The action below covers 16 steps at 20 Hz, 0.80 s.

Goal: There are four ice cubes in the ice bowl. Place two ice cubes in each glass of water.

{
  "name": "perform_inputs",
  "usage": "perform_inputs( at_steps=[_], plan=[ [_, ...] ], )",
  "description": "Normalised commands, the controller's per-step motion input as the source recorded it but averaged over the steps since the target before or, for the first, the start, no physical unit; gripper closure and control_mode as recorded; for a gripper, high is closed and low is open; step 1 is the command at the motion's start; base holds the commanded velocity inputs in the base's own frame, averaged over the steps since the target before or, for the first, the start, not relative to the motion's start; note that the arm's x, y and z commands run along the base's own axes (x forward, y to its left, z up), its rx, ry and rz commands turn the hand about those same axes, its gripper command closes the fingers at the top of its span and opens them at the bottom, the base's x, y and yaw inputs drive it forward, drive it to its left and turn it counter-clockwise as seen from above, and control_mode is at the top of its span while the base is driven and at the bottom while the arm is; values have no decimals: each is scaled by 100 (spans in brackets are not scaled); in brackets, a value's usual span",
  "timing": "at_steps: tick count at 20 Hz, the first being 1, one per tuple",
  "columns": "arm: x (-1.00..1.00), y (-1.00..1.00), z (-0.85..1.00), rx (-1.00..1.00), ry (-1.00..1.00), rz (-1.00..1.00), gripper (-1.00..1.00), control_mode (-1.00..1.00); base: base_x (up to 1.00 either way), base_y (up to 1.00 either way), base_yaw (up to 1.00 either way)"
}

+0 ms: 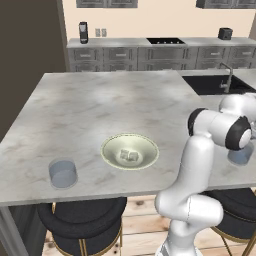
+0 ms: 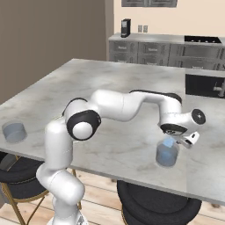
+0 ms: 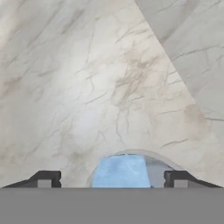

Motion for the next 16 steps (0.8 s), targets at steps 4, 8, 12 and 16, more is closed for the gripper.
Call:
perform_inputs(
  at_steps=[4, 8, 12, 16],
  plan=[
    [-37, 0, 11, 0, -9, 0, -100, -100, 0, 0, 0],
    [-89, -5, 59, 0, -6, 2, -100, -100, 0, 0, 0],
    [-100, 53, 77, -7, 4, 20, -100, -100, 0, 0, 0],
    [-83, 100, 57, -29, 25, 47, -100, -100, 0, 0, 0]
  ],
)
